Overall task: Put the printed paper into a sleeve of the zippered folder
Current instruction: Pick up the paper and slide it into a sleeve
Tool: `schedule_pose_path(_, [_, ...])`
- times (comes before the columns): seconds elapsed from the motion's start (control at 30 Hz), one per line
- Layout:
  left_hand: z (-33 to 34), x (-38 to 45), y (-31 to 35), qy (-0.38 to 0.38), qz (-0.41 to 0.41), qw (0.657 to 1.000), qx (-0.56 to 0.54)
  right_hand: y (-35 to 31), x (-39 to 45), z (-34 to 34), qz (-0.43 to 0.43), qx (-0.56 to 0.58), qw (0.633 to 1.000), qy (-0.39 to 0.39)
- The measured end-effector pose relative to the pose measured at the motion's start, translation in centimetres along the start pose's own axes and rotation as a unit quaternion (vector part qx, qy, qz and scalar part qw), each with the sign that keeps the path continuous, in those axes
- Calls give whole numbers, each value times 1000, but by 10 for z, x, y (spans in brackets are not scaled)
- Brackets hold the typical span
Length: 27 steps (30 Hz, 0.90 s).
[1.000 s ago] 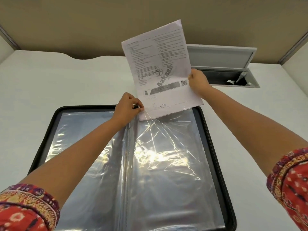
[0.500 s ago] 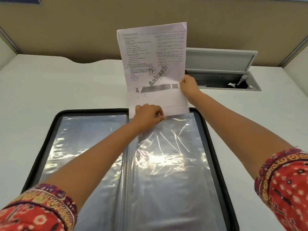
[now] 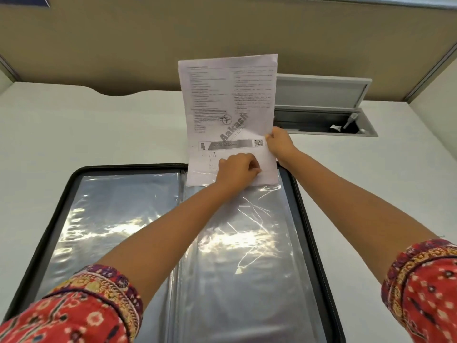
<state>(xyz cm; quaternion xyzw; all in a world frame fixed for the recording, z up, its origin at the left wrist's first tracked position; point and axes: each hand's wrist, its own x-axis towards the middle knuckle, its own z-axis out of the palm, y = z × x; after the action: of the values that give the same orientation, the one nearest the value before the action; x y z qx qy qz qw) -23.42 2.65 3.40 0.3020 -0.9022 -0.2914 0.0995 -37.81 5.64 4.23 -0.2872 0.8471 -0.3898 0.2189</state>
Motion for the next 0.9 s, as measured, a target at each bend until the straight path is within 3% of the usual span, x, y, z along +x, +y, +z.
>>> schedule_pose_path(0.07, [-8, 0, -13, 28, -19, 999, -20, 5, -2, -2, 16, 13, 1000, -23])
schedule_pose_path(0.23, [-32, -5, -61, 188, -134, 972, -50, 20, -11, -8, 54, 50, 987, -145])
schedule_pose_path(0.5, [-47, -4, -102, 134, -230, 953, -144, 29, -17, -12, 53, 6, 981, -187])
schedule_pose_path(0.67, [-50, 1, -106, 151, -258, 934, -193, 31, -24, -12, 30, -29, 987, -155])
schedule_pose_path(0.9, [-44, 3, -109, 153, -267, 937, -163, 27, -21, -4, -17, -143, 989, -24])
